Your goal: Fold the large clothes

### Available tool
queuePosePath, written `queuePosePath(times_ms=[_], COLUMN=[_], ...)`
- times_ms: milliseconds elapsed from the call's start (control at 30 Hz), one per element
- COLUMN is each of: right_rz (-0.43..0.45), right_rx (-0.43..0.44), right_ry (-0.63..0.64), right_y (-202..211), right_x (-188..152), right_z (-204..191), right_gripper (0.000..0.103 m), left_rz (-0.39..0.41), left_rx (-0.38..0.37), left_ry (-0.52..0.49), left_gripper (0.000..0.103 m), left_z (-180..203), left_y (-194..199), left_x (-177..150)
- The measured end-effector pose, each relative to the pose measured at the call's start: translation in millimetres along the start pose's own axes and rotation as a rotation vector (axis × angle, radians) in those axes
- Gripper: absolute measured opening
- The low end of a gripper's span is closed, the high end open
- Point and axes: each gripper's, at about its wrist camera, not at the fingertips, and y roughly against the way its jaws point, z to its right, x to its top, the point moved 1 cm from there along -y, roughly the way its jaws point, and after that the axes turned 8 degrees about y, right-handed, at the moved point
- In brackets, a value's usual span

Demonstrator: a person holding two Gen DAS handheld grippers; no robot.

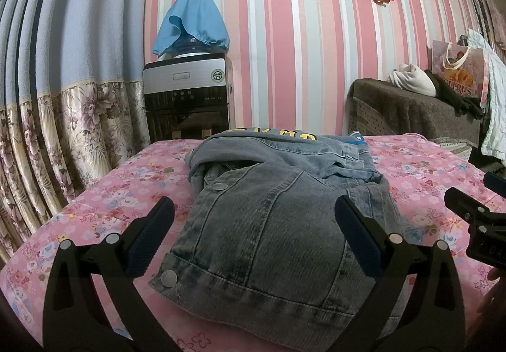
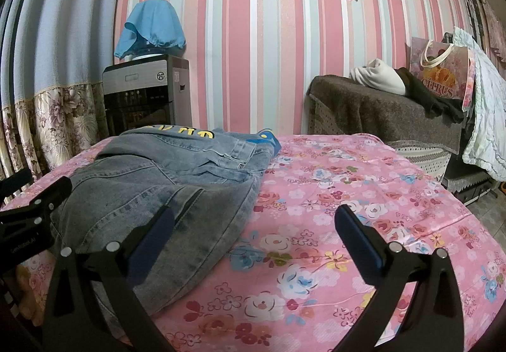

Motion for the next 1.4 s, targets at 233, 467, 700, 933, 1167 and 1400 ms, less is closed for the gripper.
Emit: queuePosePath(times_ms=[233,467,700,933,1167,1400], right_rz=[-0.001,0.000,-0.058,-0.074,-0.168,-0.208], right_rx=[0.000,0.000,0.062,0.119,0.093,0.059], right_ry=[0.001,0.002,0.006,0.007,0.038,0.021], right_y=[0,0,-15,-48,-107,-153], right_x=[0,0,9,54,92,118], right_z=[0,0,1,16,29,50], right_gripper=[0.101,0.101,0.101,0.101,0.101,0.101], left_rz=[0.000,-0.009,-0.069,-0.137,-0.203,-0.284], left_rx=[0.000,0.006,-0.028,-0.051,-0.099,-0.150], left_ry=[0.000,0.003,-0.018,-0.021,-0.047,-0.107], left_gripper=[0.100,0.100,0.100,0.100,0.100,0.100], left_z=[0,0,2,-3,-16,-17], left_y=[0,-1,-4,-29,-78,-139], left_x=[0,-1,-7,34,84,117])
